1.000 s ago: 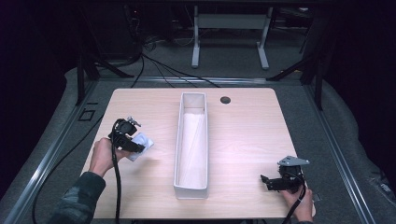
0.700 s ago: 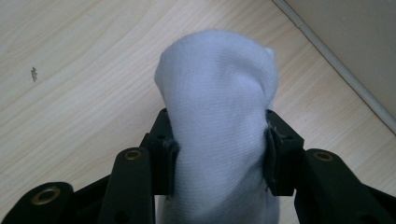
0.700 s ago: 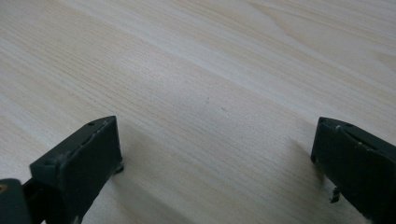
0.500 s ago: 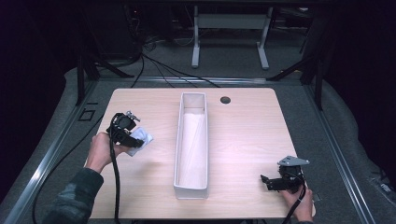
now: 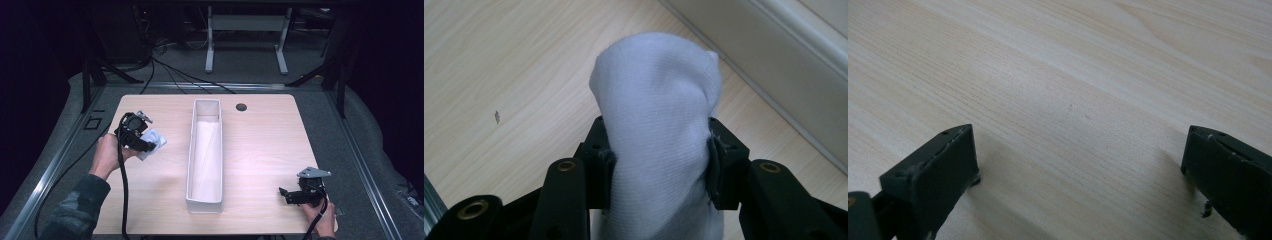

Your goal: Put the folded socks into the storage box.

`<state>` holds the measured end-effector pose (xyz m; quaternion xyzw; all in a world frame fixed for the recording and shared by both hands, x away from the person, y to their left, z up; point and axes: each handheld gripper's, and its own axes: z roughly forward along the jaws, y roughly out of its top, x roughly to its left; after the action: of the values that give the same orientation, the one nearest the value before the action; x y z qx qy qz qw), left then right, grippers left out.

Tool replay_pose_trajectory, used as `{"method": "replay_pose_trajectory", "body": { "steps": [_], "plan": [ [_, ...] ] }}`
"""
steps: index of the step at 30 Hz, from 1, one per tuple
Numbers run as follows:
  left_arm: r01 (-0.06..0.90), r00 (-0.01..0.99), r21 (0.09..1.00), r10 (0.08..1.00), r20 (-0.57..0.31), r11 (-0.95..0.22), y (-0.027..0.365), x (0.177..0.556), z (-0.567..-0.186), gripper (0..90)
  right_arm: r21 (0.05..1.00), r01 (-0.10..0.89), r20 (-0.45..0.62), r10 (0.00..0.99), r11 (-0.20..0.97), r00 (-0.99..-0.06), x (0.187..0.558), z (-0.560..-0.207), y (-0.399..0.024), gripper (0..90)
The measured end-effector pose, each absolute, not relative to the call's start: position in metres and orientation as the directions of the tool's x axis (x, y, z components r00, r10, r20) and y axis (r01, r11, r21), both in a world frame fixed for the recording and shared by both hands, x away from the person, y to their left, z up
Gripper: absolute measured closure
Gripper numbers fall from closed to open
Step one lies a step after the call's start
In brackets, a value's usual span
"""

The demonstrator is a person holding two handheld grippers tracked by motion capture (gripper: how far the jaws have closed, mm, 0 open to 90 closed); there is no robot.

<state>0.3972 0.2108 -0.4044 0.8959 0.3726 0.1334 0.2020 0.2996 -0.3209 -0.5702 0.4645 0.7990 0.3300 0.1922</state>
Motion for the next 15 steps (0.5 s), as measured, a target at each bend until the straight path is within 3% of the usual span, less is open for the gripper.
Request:
{"method": "replay_pose_trajectory", "body": {
  "steps": [15],
  "plan": [
    [0.552, 0.730, 0.489, 0.675, 0.107, -0.675, 0.195, 0.396, -0.380, 54.8, 0.702, 0.615, 0.002, 0.863, 0.359, -0.505, 0.300, -0.570, -0.320, 0.0]
  ]
}}
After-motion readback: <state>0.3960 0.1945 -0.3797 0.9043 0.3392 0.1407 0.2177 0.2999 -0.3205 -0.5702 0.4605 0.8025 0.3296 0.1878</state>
